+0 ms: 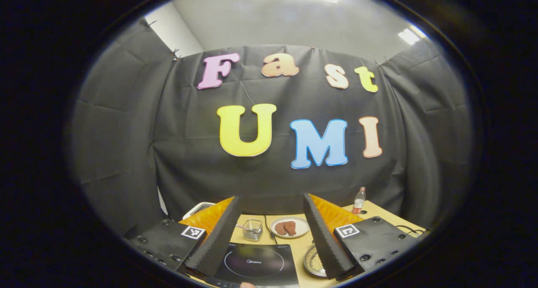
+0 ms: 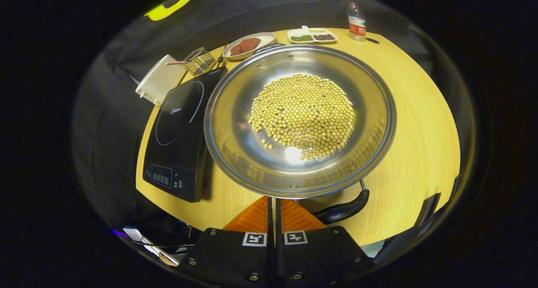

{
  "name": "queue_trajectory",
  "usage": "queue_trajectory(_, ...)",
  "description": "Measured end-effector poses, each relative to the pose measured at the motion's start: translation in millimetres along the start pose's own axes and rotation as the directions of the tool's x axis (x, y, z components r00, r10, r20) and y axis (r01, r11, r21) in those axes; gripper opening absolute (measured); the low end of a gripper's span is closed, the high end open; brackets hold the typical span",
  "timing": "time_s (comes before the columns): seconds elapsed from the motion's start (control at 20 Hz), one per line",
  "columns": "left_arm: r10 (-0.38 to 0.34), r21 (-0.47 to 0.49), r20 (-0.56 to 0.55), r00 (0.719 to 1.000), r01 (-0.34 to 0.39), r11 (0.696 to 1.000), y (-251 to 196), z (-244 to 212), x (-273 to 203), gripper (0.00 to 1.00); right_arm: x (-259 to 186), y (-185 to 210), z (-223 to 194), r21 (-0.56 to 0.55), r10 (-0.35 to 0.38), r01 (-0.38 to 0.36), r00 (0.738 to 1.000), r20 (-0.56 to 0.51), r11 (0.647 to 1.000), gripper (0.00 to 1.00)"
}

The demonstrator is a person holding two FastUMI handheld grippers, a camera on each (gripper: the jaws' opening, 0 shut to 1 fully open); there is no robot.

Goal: First push the handle of the pot to place it horizontally, then grasp the pot with both hands and set it on the induction cooktop.

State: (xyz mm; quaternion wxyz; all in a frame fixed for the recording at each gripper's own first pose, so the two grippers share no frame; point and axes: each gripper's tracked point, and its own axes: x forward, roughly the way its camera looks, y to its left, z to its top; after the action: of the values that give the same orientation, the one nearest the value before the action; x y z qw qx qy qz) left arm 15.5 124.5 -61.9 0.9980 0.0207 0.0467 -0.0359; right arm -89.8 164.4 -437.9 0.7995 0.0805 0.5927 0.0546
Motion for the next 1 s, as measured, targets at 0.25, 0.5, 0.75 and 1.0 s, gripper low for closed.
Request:
queue_trajectory(0.25, -0.053, -0.003, 0.009, 0.999, 0.053, 0.999, -9.3, -1.7, 2.4, 0.95, -5.6, -37.4, 3.1, 0.029, -0.099, 0.098, 0.995, 0.021, 0.995, 0.01)
queue_trajectory(0.5, -0.092, 0.003, 0.014, 0.996, 0.092, 0.996, -28.5, 0.7, 4.6, 0.95, -12.5, -64.8, 4.3, 0.023, -0.15, 0.149, 0.988, 0.023, 0.989, 0.01)
queue_trajectory(0.75, -0.097, 0.014, 0.014, 0.995, 0.097, 0.995, -54.9, 3.9, 7.9, 0.95, -15.3, -90.0, 9.4, 0.027, -0.141, 0.141, 0.99, 0.007, 0.99, 0.01)
queue_trajectory(1.0, -0.081, -0.005, 0.0, 0.997, 0.081, 0.997, -86.6, 2.3, 16.8, 0.98, -19.2, -120.0, 20.2, -0.009, -0.144, 0.144, 0.99, 0.001, 0.99, 0.01)
